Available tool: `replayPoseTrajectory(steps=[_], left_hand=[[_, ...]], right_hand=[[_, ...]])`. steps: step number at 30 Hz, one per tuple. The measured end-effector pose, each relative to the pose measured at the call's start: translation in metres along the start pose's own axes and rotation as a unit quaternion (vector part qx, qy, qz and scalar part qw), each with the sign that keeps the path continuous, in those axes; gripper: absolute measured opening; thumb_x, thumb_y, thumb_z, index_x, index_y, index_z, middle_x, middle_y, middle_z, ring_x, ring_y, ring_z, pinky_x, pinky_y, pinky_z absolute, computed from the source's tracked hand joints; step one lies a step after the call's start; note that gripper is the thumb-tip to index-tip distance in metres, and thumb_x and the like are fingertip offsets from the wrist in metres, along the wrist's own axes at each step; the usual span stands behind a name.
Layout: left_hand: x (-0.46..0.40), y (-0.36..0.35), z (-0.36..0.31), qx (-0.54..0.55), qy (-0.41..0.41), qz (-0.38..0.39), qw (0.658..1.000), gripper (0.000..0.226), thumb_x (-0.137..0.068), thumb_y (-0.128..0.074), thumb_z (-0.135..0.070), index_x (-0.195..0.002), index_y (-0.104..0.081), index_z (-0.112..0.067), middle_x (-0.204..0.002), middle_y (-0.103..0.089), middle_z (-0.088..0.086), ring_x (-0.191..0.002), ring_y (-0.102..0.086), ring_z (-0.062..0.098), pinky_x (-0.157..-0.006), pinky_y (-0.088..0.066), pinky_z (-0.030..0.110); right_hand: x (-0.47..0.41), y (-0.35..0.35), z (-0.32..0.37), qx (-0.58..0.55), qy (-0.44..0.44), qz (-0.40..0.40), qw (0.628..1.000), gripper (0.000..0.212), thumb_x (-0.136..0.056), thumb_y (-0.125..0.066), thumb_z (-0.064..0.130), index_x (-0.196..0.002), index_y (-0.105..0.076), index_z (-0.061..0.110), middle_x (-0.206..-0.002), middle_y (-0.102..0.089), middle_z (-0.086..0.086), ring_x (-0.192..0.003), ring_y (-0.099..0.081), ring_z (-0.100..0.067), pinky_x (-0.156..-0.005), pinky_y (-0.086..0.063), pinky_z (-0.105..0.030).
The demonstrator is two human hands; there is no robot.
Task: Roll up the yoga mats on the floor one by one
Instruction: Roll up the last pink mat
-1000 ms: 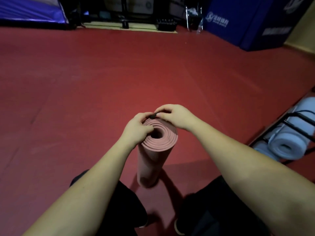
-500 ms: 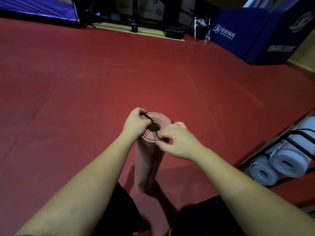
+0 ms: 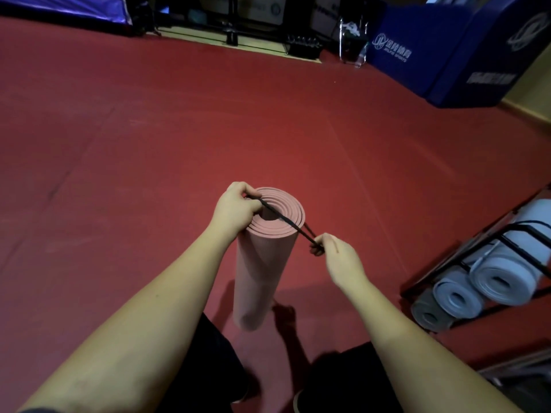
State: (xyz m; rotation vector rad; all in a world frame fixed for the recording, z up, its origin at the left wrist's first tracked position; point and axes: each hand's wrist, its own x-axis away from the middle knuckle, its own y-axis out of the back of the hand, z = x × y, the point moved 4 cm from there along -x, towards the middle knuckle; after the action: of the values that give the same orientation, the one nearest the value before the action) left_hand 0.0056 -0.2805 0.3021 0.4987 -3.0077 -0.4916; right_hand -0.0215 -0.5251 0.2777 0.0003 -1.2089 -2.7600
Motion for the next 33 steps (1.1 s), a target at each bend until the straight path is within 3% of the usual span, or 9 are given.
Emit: replayPoseTrajectory(steps=[4, 8, 11, 13, 16, 18, 25, 29, 33], left_hand=[[-0.002, -0.006, 0.004, -0.008, 0.004, 0.001, 1.000, 0.023, -0.076, -0.070, -0.006, -0.075, -0.057, -0.026, -0.103, -0.067, 0.007, -0.092, -0.062, 0.020, -0.082, -0.046, 0.032], [-0.005, 0.002, 0.012, 0.042, 0.029, -0.041, 0.998, 0.019, -0.090, -0.069, -0.031, -0.085, -0.060, -0.015, -0.090, -0.068, 0.003, -0.085, -0.059, 0.019, -0.077, -0.044, 0.034], [-0.006, -0.002, 0.024, 0.155, 0.069, -0.084, 0.982, 0.036, -0.099, -0.053, -0.045, -0.090, -0.060, -0.011, -0.087, -0.068, 0.005, -0.084, -0.062, 0.021, -0.078, -0.047, 0.037], [-0.006, -0.014, 0.034, 0.356, 0.132, -0.081, 0.922, 0.044, -0.103, -0.044, -0.044, -0.098, -0.060, -0.003, -0.091, -0.067, 0.015, -0.084, -0.062, 0.025, -0.083, -0.051, 0.042], [-0.008, -0.022, 0.046, 0.552, 0.184, -0.077, 0.809, 0.045, -0.105, -0.035, -0.044, -0.092, -0.051, -0.004, -0.086, -0.069, 0.017, -0.080, -0.068, 0.030, -0.086, -0.054, 0.048], [-0.009, -0.020, 0.043, 0.584, 0.175, -0.075, 0.789, 0.043, -0.106, -0.031, -0.043, -0.080, -0.045, -0.011, -0.083, -0.071, 0.014, -0.079, -0.070, 0.028, -0.081, -0.055, 0.046], [-0.011, -0.010, 0.052, 0.654, 0.174, -0.071, 0.733, 0.060, -0.098, -0.020, -0.065, -0.066, -0.038, -0.017, -0.083, -0.074, 0.012, -0.084, -0.072, 0.028, -0.078, -0.058, 0.041], [-0.014, -0.015, 0.059, 0.643, 0.193, -0.065, 0.738, 0.069, -0.096, -0.016, -0.069, -0.063, -0.039, -0.012, -0.088, -0.074, 0.014, -0.083, -0.074, 0.025, -0.080, -0.056, 0.041], [-0.020, -0.012, 0.070, 0.448, 0.134, -0.003, 0.884, 0.034, -0.105, -0.043, -0.032, -0.092, -0.058, -0.005, -0.088, -0.070, 0.006, -0.078, -0.068, 0.012, -0.073, -0.055, 0.026]], right_hand=[[-0.005, -0.029, 0.013, -0.050, -0.064, 0.111, 0.991, 0.014, -0.098, -0.042, 0.017, -0.104, -0.055, 0.017, -0.073, -0.073, -0.001, -0.077, -0.070, -0.019, -0.088, -0.052, -0.048], [-0.001, -0.040, 0.023, -0.069, -0.078, 0.175, 0.979, 0.091, -0.076, -0.059, 0.040, -0.153, -0.014, 0.020, -0.074, -0.072, 0.009, -0.082, -0.071, -0.014, -0.086, -0.053, -0.043], [-0.006, -0.039, 0.023, -0.054, -0.067, 0.187, 0.979, 0.088, -0.086, -0.074, 0.033, -0.152, -0.017, 0.022, -0.084, -0.068, 0.012, -0.063, -0.062, 0.009, -0.070, -0.050, -0.015], [-0.013, -0.037, 0.024, -0.065, -0.068, 0.177, 0.980, 0.078, -0.083, -0.079, 0.024, -0.142, -0.029, 0.020, -0.101, -0.066, 0.006, -0.071, -0.063, 0.007, -0.071, -0.047, -0.007], [-0.021, -0.039, 0.028, -0.052, -0.079, 0.158, 0.983, 0.105, -0.062, -0.089, 0.046, -0.145, -0.031, 0.018, -0.124, -0.063, 0.002, -0.108, -0.063, -0.013, -0.098, -0.050, -0.031], [-0.022, -0.042, 0.026, -0.025, -0.085, 0.147, 0.985, 0.121, -0.048, -0.083, 0.064, -0.147, -0.027, 0.023, -0.129, -0.062, 0.003, -0.116, -0.061, -0.020, -0.101, -0.048, -0.039], [-0.024, -0.061, 0.030, 0.036, -0.095, 0.121, 0.987, 0.130, -0.058, -0.086, 0.058, -0.154, -0.007, 0.020, -0.138, -0.056, -0.006, -0.122, -0.057, -0.027, -0.095, -0.048, -0.034], [-0.018, -0.070, 0.028, -0.001, -0.105, 0.087, 0.991, 0.140, -0.045, -0.085, 0.063, -0.153, -0.007, 0.020, -0.146, -0.048, -0.007, -0.128, -0.052, -0.025, -0.102, -0.045, -0.035], [-0.024, -0.067, 0.023, 0.012, -0.070, 0.096, 0.993, 0.124, -0.055, -0.088, 0.054, -0.151, -0.016, 0.025, -0.142, -0.051, -0.001, -0.127, -0.054, -0.022, -0.097, -0.047, -0.034]])
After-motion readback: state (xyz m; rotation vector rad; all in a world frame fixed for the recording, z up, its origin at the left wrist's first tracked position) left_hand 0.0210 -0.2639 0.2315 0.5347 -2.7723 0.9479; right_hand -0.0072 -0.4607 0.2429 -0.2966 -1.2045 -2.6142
